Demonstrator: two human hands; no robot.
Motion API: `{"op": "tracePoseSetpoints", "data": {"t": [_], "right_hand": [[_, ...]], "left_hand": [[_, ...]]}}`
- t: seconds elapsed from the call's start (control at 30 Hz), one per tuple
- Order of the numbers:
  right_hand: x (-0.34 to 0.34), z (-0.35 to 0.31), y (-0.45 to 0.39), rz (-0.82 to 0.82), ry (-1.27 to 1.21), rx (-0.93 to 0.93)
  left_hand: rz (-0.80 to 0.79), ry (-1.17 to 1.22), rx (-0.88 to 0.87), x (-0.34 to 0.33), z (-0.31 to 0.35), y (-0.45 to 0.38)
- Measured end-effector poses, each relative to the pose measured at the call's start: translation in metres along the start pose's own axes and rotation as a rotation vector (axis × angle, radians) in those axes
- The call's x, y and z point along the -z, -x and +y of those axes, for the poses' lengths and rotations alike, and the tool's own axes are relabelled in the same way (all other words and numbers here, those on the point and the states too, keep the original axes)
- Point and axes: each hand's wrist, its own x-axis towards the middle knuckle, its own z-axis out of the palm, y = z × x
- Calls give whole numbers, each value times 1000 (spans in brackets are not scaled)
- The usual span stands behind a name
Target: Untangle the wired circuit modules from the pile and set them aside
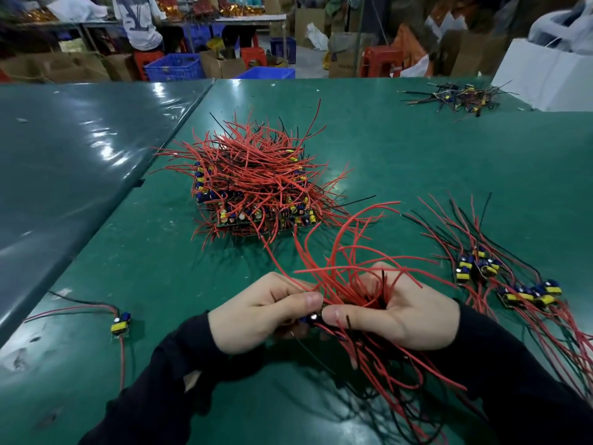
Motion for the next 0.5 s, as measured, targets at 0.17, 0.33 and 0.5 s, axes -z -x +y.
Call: {"op": "tracePoseSetpoints", "data": {"t": [0.17,0.33,0.5], "right_hand": [[-2,-10,-2,17,-32,16],[-4,-17,-2,6,-45,64],[-1,-13,-7,-61,-66,125]], "left_hand": [[1,-1,-5,-2,5,0],[7,207,42,-6,5,2],[68,363,81,-10,1,3]]}}
